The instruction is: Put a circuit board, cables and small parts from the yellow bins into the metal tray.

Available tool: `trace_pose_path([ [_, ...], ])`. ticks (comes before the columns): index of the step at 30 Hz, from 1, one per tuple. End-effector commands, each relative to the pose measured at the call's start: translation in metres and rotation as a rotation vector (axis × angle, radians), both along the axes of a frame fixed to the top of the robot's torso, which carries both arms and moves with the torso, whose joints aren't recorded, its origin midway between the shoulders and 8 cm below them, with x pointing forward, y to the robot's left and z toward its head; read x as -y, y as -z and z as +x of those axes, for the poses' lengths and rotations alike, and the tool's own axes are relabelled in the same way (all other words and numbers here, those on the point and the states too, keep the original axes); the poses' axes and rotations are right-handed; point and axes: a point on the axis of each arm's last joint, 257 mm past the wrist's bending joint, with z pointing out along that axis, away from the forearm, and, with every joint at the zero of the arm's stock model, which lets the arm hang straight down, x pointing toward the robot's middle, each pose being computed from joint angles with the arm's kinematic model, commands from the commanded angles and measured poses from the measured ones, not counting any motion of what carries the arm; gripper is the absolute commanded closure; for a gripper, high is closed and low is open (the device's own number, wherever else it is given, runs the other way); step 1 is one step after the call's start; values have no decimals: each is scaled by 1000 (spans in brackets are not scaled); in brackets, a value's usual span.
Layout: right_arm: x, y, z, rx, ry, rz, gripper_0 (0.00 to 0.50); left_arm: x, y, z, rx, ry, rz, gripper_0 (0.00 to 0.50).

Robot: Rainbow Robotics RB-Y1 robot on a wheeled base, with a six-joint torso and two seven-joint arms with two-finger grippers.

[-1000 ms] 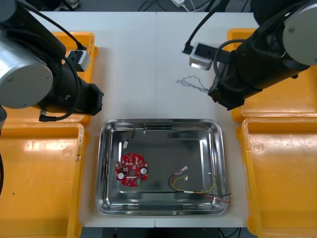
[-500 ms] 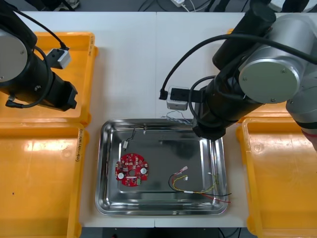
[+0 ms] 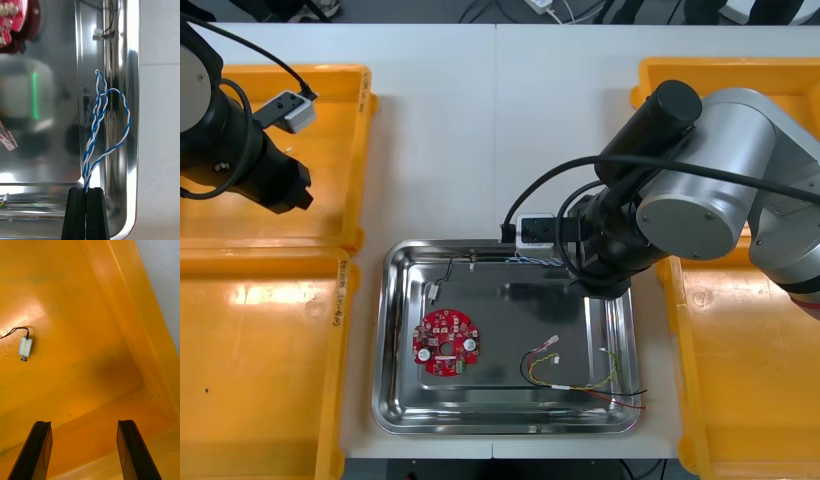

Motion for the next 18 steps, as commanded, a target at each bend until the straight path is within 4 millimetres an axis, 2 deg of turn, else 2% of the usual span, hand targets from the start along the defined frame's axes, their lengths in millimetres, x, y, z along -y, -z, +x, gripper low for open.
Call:
trace_pose_path([
  [1,4,17,0,20,-25,-25,500,-23,-35,25,99,103,76,0],
  [7,0,35,0,-11,-18,-10,500,-36,-29,40,121,164,105,0],
  [18,-3,50,-1,14,-26,-32,500,-47,-14,59,130,262,129,0],
])
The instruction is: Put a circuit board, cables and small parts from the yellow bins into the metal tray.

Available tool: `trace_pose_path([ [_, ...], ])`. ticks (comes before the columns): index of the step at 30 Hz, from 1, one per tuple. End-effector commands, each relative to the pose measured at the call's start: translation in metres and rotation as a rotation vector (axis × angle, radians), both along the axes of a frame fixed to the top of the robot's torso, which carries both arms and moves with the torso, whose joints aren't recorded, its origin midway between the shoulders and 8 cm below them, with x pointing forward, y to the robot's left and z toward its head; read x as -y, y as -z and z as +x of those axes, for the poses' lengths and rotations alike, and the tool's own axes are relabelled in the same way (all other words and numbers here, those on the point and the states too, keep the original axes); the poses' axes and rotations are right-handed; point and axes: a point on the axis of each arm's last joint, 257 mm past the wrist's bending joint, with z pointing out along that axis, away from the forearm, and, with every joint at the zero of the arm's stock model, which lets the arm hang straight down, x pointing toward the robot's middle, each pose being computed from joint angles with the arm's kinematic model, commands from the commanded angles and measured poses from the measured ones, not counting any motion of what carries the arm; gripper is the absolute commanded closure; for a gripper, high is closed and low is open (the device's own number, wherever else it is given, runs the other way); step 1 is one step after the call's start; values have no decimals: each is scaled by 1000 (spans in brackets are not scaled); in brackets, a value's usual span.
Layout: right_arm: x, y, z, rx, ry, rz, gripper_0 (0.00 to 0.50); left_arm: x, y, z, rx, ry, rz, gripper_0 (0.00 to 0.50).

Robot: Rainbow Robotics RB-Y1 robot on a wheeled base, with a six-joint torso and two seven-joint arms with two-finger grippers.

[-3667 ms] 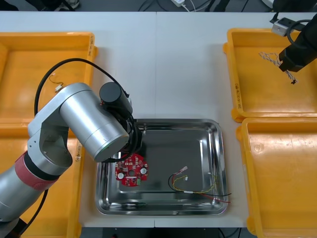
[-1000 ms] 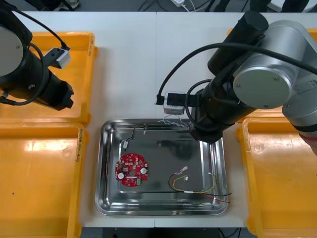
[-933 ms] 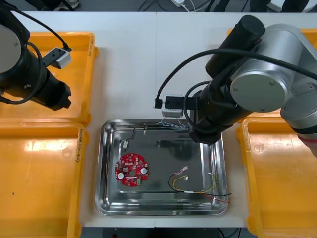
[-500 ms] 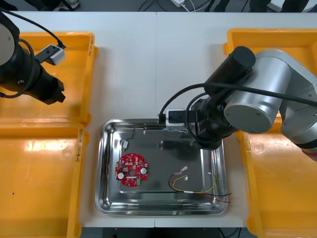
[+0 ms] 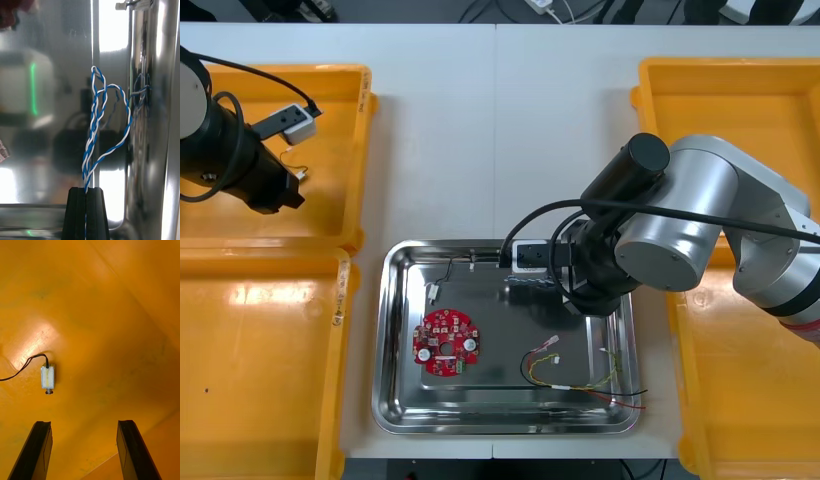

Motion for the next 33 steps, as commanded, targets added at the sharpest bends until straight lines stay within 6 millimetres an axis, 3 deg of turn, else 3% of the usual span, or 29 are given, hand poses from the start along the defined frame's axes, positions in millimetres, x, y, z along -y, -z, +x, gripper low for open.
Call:
trace_pose_path([
  [1,-2,8,-4,10,-23,-9,500,-15,-41,21,76,27,26,0],
  [8,-4,7,-4,10,-22,-4,497,-3,-37,35,112,57,18,0],
  [9,-5,7,-4,11,-22,-2,470,-2,-38,39,123,59,14,0],
  [10,-5,7,-4,14,-19,-3,357,-1,-36,41,128,59,6,0],
  [11,-5,7,-4,12,-17,0,299,-1,-35,42,130,59,4,0],
  [12,-5,7,-4,12,-17,-2,208,-1,-34,44,133,60,-1,0],
  [14,-5,7,-4,11,-13,-2,130,-1,-32,47,139,62,-8,0],
  [16,-4,7,-3,12,-10,-5,14,-1,-28,52,151,67,-6,0],
  [24,-2,4,-1,13,1,-3,0,-6,-24,59,173,76,17,0],
  [33,6,-21,-3,-7,42,-10,0,-15,-14,65,181,83,46,0],
])
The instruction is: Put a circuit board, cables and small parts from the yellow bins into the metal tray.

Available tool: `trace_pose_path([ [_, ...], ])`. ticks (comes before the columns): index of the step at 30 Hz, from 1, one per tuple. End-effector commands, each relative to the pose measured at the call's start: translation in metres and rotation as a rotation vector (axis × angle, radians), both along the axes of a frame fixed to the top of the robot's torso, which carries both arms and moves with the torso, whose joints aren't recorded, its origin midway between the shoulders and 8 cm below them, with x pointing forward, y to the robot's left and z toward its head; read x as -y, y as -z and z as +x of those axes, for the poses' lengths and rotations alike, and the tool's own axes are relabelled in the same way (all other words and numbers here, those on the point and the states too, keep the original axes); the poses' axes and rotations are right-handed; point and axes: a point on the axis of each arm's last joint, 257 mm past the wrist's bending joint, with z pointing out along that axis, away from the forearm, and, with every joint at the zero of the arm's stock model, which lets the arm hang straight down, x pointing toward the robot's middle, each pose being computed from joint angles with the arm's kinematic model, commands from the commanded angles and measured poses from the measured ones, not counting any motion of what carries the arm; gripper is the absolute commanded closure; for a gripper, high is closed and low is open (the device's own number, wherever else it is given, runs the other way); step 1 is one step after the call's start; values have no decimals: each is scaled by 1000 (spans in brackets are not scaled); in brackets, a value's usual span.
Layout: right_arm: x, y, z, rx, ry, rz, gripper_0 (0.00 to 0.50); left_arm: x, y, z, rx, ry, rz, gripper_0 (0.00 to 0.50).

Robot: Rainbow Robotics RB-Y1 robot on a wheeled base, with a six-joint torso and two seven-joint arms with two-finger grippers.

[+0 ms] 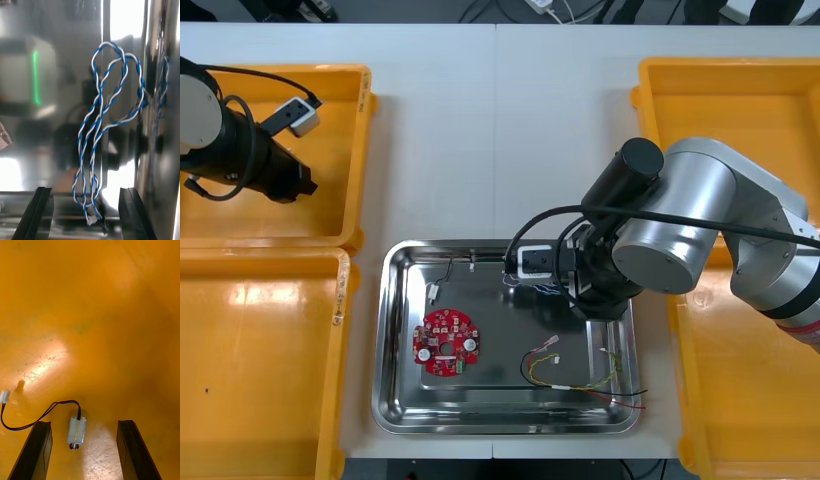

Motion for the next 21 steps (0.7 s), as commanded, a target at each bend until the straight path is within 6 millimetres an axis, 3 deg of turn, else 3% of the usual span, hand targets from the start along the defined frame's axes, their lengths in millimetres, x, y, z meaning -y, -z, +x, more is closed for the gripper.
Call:
trace_pose_path([
  [1,-7,-31,0,15,24,42,0,-13,-28,19,81,123,147,0],
  [13,24,-100,1,-3,332,154,0,-12,-23,20,78,124,148,0],
  [14,25,-111,5,21,367,188,0,-12,-22,20,77,125,148,132],
  [15,26,-119,8,34,400,216,0,-12,-23,20,78,126,147,372],
  [16,27,-124,10,39,419,231,0,-12,-22,20,77,125,147,493],
  [21,42,-153,22,57,584,346,0,-11,-21,19,74,128,150,500],
])
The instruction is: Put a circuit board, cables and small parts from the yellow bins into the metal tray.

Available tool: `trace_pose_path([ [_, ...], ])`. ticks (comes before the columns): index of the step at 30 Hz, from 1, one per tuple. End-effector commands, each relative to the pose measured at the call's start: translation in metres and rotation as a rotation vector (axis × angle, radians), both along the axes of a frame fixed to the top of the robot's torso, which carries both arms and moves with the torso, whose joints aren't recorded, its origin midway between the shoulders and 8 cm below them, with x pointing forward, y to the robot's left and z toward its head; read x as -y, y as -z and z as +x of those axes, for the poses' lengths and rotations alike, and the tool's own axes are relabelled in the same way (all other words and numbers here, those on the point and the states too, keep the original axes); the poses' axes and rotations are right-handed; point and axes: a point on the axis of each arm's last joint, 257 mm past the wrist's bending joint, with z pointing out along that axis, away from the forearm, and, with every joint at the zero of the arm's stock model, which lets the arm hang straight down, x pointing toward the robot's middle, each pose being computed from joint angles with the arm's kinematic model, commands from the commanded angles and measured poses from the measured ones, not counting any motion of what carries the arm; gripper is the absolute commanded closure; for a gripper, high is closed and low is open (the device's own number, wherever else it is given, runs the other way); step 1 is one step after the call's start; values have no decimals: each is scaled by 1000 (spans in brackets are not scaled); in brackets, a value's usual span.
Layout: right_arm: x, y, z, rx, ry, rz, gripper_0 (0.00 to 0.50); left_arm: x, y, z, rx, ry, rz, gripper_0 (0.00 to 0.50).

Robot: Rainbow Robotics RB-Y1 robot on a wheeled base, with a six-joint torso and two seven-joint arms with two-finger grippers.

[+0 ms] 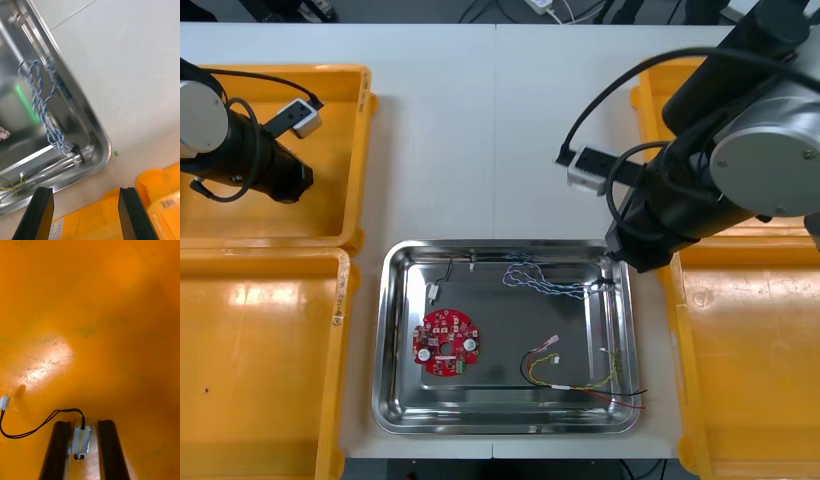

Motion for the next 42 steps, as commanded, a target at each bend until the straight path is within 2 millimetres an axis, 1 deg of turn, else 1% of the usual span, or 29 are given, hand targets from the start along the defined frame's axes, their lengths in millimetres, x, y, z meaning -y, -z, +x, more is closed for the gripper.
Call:
trace_pose_path([
  [1,7,-49,16,80,138,111,0,-10,-26,13,61,133,144,500],
  [6,33,-66,25,85,311,186,0,-11,-23,8,39,129,146,500],
  [7,35,-67,25,86,326,189,0,-12,-21,7,35,128,146,500],
  [11,59,-74,29,91,447,220,0,-17,-22,2,13,118,149,500],
  [13,70,-75,29,88,499,235,0,-19,-25,0,4,114,153,500],
  [14,79,-76,30,90,536,240,0,-20,-27,-3,-3,111,155,500],
  [18,106,-78,30,98,650,248,0,-22,-39,-12,-20,99,158,500],
  [19,109,-78,30,99,663,247,0,-22,-41,-13,-22,97,159,500],
  [20,118,-80,30,105,696,244,0,-22,-45,-16,-27,93,161,500],
  [22,133,-80,29,112,752,237,0,-22,-50,-22,-41,87,164,500],
  [23,137,-80,29,113,768,236,0,-23,-52,-23,-43,85,168,500],
  [25,154,-78,27,112,839,239,0,-21,-60,-28,-45,78,172,500],
  [26,158,-78,26,113,856,241,0,-22,-62,-30,-47,71,174,500],
  [28,173,-75,23,101,922,254,0,-19,-68,-36,-53,43,173,500],
  [29,175,-75,22,98,935,259,0,-17,-70,-37,-54,37,169,500],
  [32,189,-73,21,87,998,270,0,-9,-79,-43,-53,9,156,500],
  [37,210,-76,22,74,1073,291,0,11,-93,-57,-47,-35,125,500],
  [42,228,-71,19,52,1127,285,0,32,-103,-70,-43,-66,98,500],
])
